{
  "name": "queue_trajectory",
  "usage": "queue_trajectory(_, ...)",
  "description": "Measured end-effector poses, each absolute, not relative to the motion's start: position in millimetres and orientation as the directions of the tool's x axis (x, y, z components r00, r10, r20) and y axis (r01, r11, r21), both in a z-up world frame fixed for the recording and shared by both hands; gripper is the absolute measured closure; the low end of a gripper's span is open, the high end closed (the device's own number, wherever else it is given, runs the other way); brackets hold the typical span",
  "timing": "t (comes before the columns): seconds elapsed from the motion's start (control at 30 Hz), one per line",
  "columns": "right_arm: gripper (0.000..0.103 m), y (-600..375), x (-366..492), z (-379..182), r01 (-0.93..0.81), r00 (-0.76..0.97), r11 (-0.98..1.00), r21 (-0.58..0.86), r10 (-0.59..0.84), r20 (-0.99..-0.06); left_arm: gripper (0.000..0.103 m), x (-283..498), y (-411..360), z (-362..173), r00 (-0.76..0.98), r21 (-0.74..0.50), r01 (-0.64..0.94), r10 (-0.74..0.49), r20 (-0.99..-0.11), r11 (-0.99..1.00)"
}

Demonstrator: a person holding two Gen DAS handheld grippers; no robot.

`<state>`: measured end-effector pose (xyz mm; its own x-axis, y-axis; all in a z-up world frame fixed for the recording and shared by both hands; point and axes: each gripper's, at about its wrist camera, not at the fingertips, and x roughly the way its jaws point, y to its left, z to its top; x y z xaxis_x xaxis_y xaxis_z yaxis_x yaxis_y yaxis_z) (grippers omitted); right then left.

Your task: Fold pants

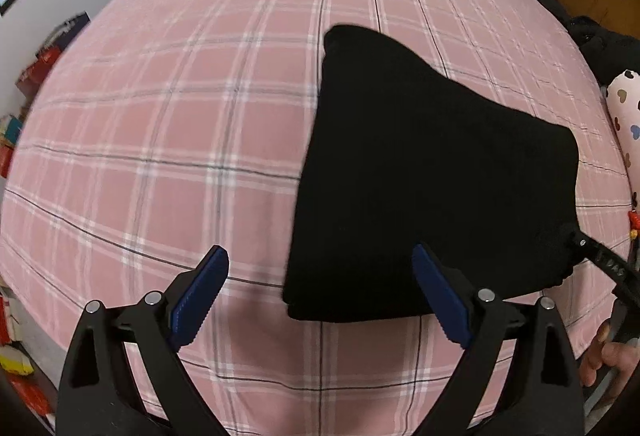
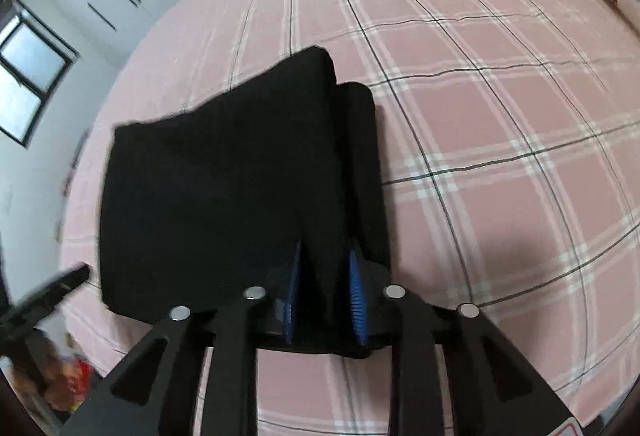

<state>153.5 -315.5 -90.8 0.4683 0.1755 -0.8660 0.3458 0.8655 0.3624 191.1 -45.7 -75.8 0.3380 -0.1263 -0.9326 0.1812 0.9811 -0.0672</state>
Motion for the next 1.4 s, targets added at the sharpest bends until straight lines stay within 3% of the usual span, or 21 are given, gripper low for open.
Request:
queue_trajectory(0.13, 0.037, -324.9, 143.1, -69.5, 0.381, 0.521, 0.858, 0.344, 0.108, -0.847, 0.012, 200.7, -29.0, -93.1, 0.257, -0.26, 0.132, -0.286, -0.923, 0.957)
queue_trajectory(0.47, 0.036, -308.9, 145.6, -77.1, 0.326, 0.485, 0.879, 0.349, 0.161, -0.859, 0.007, 224.7, 2.6, -143.3, 0.157, -0.474, -0.087, -0.458, -0.875, 0.876)
queue_trajectory(0.77, 0.035, -288.0, 153.0, -99.5, 0.31, 0.434, 0.872, 0.379, 0.224, -0.873, 0.006, 226.6, -15.2, -146.7, 0.168, -0.424, -0.022, -0.414, -0.894, 0.906)
queue_trajectory(0.8, 0.035, -290.0, 154.5, -105.2, 0.324, 0.429, 0.864, 0.384, 0.227, -0.874, 0.009, 228.7, -16.3, -147.2, 0.172, -0.417, -0.008, -0.409, -0.896, 0.909)
queue_trajectory(0.83, 0.035, -292.0, 154.8, -107.7, 0.338, 0.433, 0.851, 0.401, 0.238, -0.869, 0.022, 228.6, -18.3, -146.4, 0.184, -0.415, 0.018, -0.411, -0.893, 0.909)
queue_trajectory(0.87, 0.035, -294.0, 155.0, -108.3, 0.35, 0.439, 0.838, 0.418, 0.248, -0.863, 0.045, 228.4, -19.3, -144.7, 0.186, -0.44, 0.042, -0.439, -0.879, 0.897)
queue_trajectory(0.93, 0.035, -295.4, 154.6, -107.4, 0.356, 0.445, 0.828, 0.434, 0.258, -0.857, 0.066, 227.4, -14.8, -142.4, 0.162, -0.519, 0.017, -0.514, -0.842, 0.855)
queue_trajectory(0.97, 0.04, -293.4, 153.3, -106.7, 0.342, 0.441, 0.841, 0.419, 0.25, -0.862, 0.07, 226.9, -12.1, -139.5, 0.161, -0.531, 0.007, -0.525, -0.836, 0.848)
queue_trajectory(1.0, 0.069, -290.9, 152.3, -106.6, 0.331, 0.427, 0.854, 0.401, 0.243, -0.871, 0.073, 225.2, -9.0, -136.0, 0.162, -0.536, 0.009, -0.53, -0.833, 0.844)
queue_trajectory(1.07, 0.076, -287.6, 144.8, -102.7, 0.305, 0.424, 0.839, 0.451, 0.305, -0.853, 0.081, 220.6, 1.0, -131.9, 0.15, -0.567, -0.001, -0.56, -0.815, 0.824)
queue_trajectory(1.1, 0.091, -283.8, 141.9, -99.2, 0.288, 0.418, 0.84, 0.46, 0.321, -0.85, 0.082, 215.6, 9.9, -128.5, 0.139, -0.592, -0.013, -0.585, -0.799, 0.806)
queue_trajectory(1.17, 0.091, -266.9, 135.1, -90.5, 0.233, 0.401, 0.88, 0.413, 0.3, -0.866, 0.082, 205.1, 22.1, -124.9, 0.126, -0.607, -0.018, -0.6, -0.79, 0.795)
queue_trajectory(1.23, 0.077, -256.7, 133.8, -98.8, 0.207, 0.369, 0.908, 0.363, 0.271, -0.889, 0.081, 194.6, 31.3, -132.5, 0.112, -0.594, -0.025, -0.588, -0.801, 0.804)
queue_trajectory(1.3, 0.075, -257.2, 132.3, -108.8, 0.231, 0.369, 0.898, 0.374, 0.275, -0.888, 0.076, 189.2, 34.6, -149.3, 0.099, -0.564, -0.055, -0.558, -0.824, 0.824)
queue_trajectory(1.37, 0.067, -263.0, 131.3, -105.7, 0.272, 0.399, 0.863, 0.426, 0.302, -0.866, 0.062, 187.6, 40.2, -152.0, 0.12, -0.559, -0.084, -0.549, -0.827, 0.825)
queue_trajectory(1.4, 0.056, -265.1, 132.8, -102.2, 0.285, 0.411, 0.855, 0.433, 0.3, -0.861, 0.058, 186.5, 40.7, -146.7, 0.142, -0.547, -0.087, -0.533, -0.834, 0.833)
